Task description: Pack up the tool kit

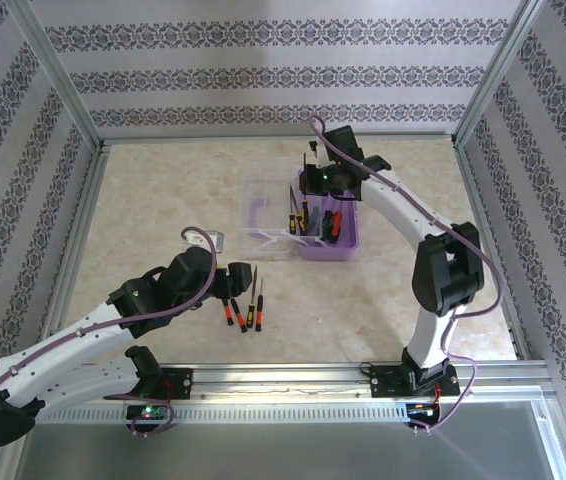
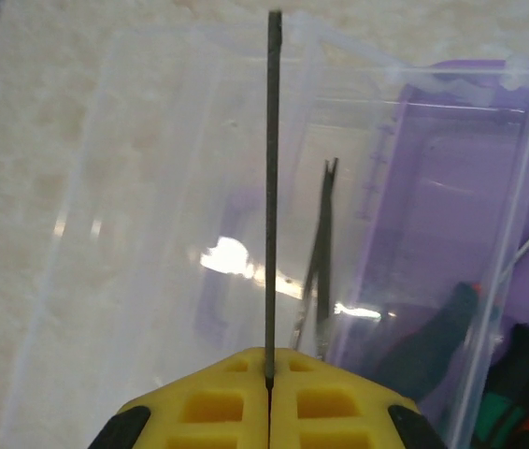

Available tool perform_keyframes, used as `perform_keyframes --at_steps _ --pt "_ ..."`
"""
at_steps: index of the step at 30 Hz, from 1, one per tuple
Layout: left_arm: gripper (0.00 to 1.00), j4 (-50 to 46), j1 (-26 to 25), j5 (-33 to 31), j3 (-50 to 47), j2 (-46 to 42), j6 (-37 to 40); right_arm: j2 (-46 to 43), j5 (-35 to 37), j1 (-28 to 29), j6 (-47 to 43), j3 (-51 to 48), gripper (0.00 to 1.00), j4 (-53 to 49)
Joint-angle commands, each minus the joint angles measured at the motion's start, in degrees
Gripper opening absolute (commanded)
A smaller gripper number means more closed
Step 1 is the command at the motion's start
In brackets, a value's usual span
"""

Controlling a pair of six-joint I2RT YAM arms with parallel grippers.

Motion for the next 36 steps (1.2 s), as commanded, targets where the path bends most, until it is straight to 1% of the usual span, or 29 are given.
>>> perform_keyframes --at_steps 1,6,14,23,30,32,34,36 --pt "0.76 -2.45 0.67 -1.55 0.49 -0.37 -0.19 3.04 2.38 -0.59 -5.13 4.04 0.07 -7.79" --pt "0.74 -1.94 0.76 -1.09 1.20 1.12 0.28 6.55 1.81 -0.70 -4.67 4.86 0.07 -7.68" --pt "0.74 -0.54 0.94 0.07 0.43 1.62 -0.38 9.71 -6.76 -2.01 -0.25 3.70 0.08 -4.00" --pt "0.74 -0.61 1.10 0.03 0.39 1.46 -0.34 11.52 -7.39 -2.59 3.93 4.46 0.08 -3.44" --pt "0.74 -0.45 1.20 0.53 0.29 1.39 -0.49 13.00 -12.48 -2.68 8.39 4.67 0.08 -0.79" --pt "0.74 -0.79 1.20 0.75 0.35 1.38 -0.59 13.17 -12.13 -2.73 8.41 4.69 0.09 -0.86" --pt "0.74 -1.12 1.20 0.81 0.29 1.11 -0.72 13.06 -11.62 -2.77 8.19 4.59 0.12 -1.20" --pt "0.74 -1.48 1.16 0.66 0.15 0.72 -0.86 12.82 -11.54 -2.85 8.29 4.41 0.19 -1.40"
